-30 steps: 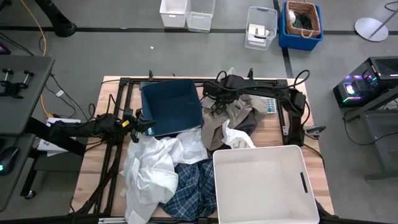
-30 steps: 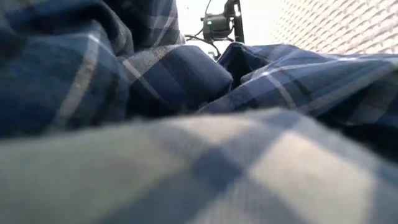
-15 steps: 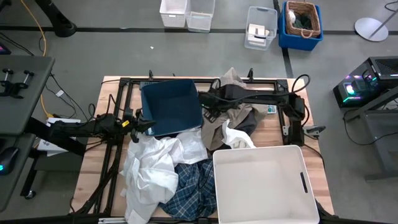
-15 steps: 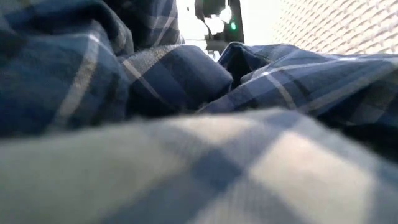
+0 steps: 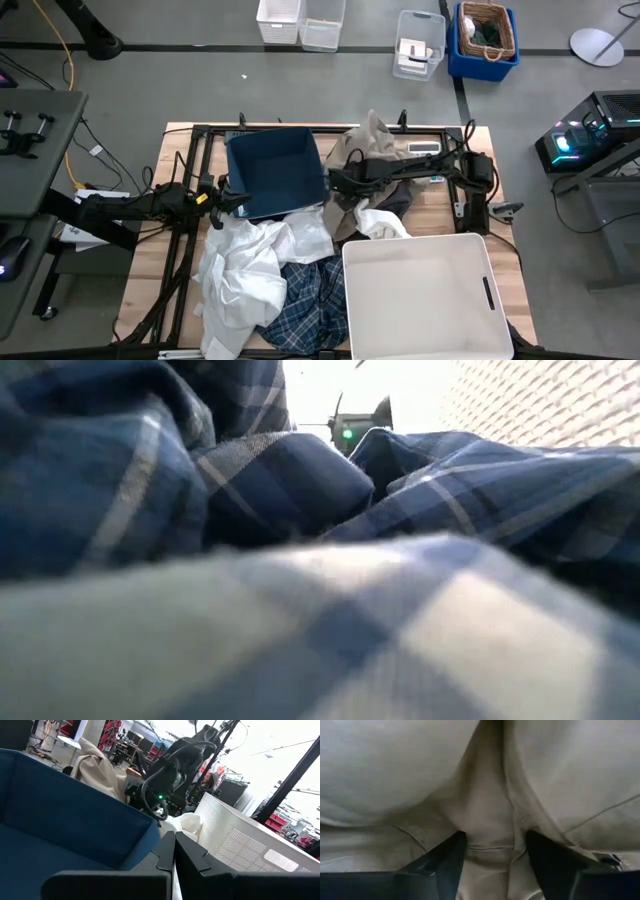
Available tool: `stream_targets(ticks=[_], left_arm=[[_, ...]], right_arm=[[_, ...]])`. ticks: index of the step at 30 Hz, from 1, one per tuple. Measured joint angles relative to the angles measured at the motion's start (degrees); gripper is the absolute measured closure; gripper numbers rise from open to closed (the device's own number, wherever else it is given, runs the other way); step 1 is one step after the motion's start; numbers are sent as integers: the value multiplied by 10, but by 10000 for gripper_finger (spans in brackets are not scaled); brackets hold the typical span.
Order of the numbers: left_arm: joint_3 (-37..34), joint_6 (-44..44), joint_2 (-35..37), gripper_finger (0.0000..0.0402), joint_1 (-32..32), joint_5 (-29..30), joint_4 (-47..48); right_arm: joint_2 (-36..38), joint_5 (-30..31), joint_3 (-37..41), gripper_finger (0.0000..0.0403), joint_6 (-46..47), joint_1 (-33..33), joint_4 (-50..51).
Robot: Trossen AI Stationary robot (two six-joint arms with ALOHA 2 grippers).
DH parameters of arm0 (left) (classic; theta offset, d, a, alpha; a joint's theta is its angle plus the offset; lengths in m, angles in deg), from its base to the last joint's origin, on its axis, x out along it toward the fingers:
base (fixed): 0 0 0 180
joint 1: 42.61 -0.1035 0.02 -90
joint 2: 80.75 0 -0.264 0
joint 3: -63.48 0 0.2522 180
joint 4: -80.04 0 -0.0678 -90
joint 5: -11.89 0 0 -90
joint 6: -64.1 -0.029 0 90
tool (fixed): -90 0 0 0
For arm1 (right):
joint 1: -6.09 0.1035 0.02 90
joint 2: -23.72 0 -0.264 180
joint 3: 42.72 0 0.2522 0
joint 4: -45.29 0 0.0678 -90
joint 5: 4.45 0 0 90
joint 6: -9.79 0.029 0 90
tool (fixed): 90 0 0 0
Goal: Sort clothes
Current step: Put the brown pants into the white laundry bin
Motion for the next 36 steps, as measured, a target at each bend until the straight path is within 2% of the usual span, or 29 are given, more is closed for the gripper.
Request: stream_targets(ticks=[2, 4, 5, 6, 10, 16, 20, 23, 26, 30, 34, 36], left_arm=[[0, 0, 0, 401, 0, 0, 0], [0, 0, 0, 401, 0, 0, 0], [0, 0, 0, 401, 0, 0, 0], [0, 0, 0, 401, 0, 0, 0], [0, 0, 0, 401, 0, 0, 0], [0, 0, 0, 401, 0, 0, 0], [0, 0, 0, 401, 0, 0, 1], [0, 0, 0, 401, 0, 0, 1], [0, 0, 0, 401, 0, 0, 1], [0, 0, 0, 401, 0, 0, 1], [0, 0, 0, 401, 0, 0, 1], [0, 0, 0, 401, 0, 0, 1]], right_arm=[[1, -5, 18, 262, -14, -3, -9], [1, -12, 26, 345, -32, -5, -7], [1, -13, 25, 373, -46, -5, -4], [4, -14, 21, 382, -57, -4, 0], [39, -8, -22, 397, -75, 15, 22], [180, 34, -143, 400, -95, 37, 34], [270, 39, -214, 401, -104, 53, 37], [328, 32, -252, 401, -118, 89, 35], [370, 22, -285, 402, -139, 161, 34], [422, 18, -325, 402, -209, 323, -44], [435, 67, -348, 402, -266, 497, -168], [431, 95, -355, 402, -307, 575, -194]])
